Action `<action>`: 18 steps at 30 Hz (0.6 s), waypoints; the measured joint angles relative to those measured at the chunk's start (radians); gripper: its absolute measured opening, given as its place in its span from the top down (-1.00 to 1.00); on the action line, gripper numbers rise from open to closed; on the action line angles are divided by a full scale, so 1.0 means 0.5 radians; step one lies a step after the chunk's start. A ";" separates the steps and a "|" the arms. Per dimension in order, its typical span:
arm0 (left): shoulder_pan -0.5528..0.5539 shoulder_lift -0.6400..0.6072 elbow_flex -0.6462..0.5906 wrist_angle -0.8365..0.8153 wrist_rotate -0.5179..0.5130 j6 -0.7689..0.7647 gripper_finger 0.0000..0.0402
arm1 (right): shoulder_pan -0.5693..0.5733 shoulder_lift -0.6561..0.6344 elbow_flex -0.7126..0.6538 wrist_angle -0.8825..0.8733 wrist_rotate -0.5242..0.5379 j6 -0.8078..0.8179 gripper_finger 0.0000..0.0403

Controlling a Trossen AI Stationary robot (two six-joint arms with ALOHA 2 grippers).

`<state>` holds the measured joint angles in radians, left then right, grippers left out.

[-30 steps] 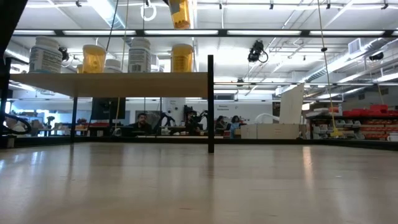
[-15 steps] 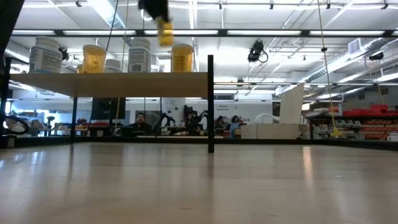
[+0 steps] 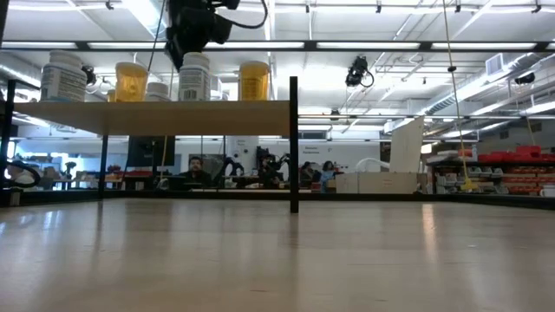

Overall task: Pick and place medicine bottles onto shelf by color
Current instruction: Put the orange pill bottle on the shelf

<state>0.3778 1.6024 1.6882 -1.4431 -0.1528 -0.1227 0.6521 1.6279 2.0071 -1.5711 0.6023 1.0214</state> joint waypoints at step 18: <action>0.124 0.084 -0.029 0.252 0.091 0.113 -0.13 | -0.021 -0.002 -0.001 0.001 0.038 0.037 -0.76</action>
<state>0.4397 1.6444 1.6736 -1.3172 -0.1075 -0.0661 0.6415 1.6272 2.0068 -1.5707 0.6212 1.0400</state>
